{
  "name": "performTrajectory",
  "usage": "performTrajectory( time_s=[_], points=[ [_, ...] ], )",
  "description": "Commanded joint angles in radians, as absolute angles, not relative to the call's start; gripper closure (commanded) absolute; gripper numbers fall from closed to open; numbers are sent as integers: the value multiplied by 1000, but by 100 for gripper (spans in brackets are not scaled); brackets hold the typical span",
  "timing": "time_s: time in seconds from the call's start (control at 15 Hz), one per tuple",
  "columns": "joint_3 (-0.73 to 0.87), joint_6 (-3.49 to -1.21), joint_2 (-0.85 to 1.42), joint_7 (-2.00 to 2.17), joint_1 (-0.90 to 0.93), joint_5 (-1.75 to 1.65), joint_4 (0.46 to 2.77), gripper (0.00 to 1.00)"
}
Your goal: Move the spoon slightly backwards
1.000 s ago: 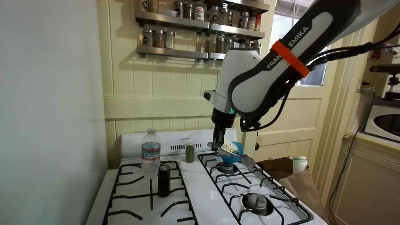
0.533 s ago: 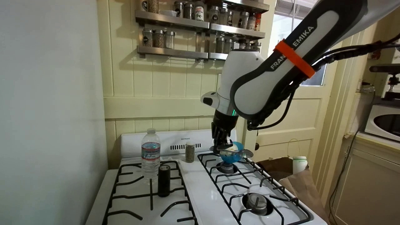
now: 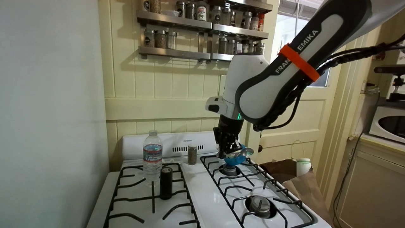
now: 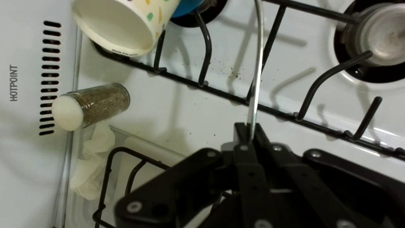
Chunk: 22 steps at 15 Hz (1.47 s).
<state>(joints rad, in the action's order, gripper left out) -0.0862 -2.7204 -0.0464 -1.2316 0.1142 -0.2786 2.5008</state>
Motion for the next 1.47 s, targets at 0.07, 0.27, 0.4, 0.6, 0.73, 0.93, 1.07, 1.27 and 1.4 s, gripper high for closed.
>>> performTrajectory(
  time_s=[0.07, 0.27, 0.4, 0.6, 0.73, 0.93, 1.07, 1.27, 1.4],
  points=[
    [-82, -2783, -53, -1255, 111, -267, 2511, 99],
    [-67, -2901, -84, -1335, 109, -251, 2550, 99],
    [-51, -2978, -95, -1377, 113, -227, 2577, 99],
    [-4, -3155, -94, -1492, 148, -65, 2644, 99],
    [34, -3241, -88, -1560, 222, 87, 2676, 99],
    [113, -3274, -132, -1540, 348, 146, 2712, 99],
    [177, -3267, -170, -1534, 400, 103, 2737, 99],
    [184, -3230, -143, -1453, 399, 82, 2700, 99],
    [196, -3228, -154, -1441, 402, 82, 2704, 95]
  ],
)
